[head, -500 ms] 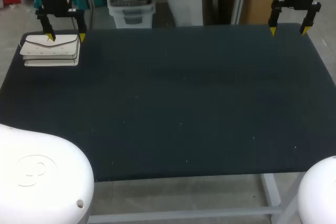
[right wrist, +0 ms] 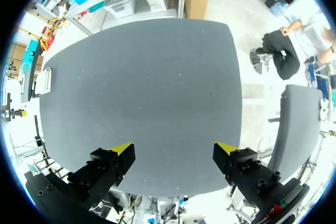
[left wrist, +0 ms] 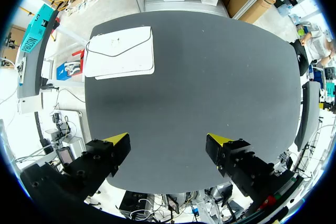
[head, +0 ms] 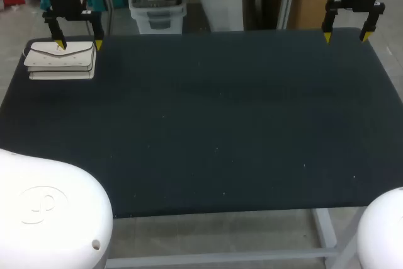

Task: Pick up the bag, open it, inspect its contents, close it, and place it on the opposite side

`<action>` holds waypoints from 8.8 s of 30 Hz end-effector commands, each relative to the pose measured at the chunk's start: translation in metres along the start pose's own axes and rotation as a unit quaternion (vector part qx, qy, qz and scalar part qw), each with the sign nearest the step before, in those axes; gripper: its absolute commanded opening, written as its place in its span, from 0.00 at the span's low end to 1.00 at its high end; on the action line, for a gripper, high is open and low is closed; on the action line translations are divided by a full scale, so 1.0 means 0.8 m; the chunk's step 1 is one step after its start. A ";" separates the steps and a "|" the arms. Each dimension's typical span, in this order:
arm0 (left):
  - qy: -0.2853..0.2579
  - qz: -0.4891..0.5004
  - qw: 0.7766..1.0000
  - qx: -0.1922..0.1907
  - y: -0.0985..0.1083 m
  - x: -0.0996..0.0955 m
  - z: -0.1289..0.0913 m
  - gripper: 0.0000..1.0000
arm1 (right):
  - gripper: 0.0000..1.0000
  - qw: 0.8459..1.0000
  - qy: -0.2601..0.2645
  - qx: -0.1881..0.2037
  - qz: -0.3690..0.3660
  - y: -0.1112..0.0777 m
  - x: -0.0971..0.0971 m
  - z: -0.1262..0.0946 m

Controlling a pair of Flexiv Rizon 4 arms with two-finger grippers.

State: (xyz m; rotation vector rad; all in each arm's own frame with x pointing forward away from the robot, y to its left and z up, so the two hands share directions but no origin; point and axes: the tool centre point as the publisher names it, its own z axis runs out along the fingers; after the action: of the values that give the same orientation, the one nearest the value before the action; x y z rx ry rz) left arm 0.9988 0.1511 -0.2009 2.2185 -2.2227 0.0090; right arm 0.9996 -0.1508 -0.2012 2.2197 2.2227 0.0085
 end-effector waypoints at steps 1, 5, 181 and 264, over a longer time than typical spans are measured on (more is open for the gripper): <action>0.028 0.023 0.999 -0.018 -0.004 -0.001 0.001 1.00 | 1.00 1.000 -0.003 0.005 -0.010 0.002 0.002 0.002; 0.094 0.052 0.994 -0.035 -0.009 -0.013 0.002 1.00 | 1.00 0.992 0.028 -0.045 -0.112 0.006 0.012 0.008; 0.407 0.136 0.897 -0.104 -0.054 -0.041 0.152 0.81 | 1.00 0.647 0.186 -0.229 -0.703 -0.078 0.193 0.184; 0.430 -0.034 0.900 -0.060 0.035 0.088 0.197 0.00 | 1.00 0.647 0.186 -0.229 -0.703 -0.078 0.193 0.184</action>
State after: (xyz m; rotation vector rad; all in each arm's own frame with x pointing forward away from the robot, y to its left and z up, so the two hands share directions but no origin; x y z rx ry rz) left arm 0.9857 0.1049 -0.3517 1.5481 -1.6121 0.5222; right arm 0.9370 0.0046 -0.3479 -0.1226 2.9366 0.9044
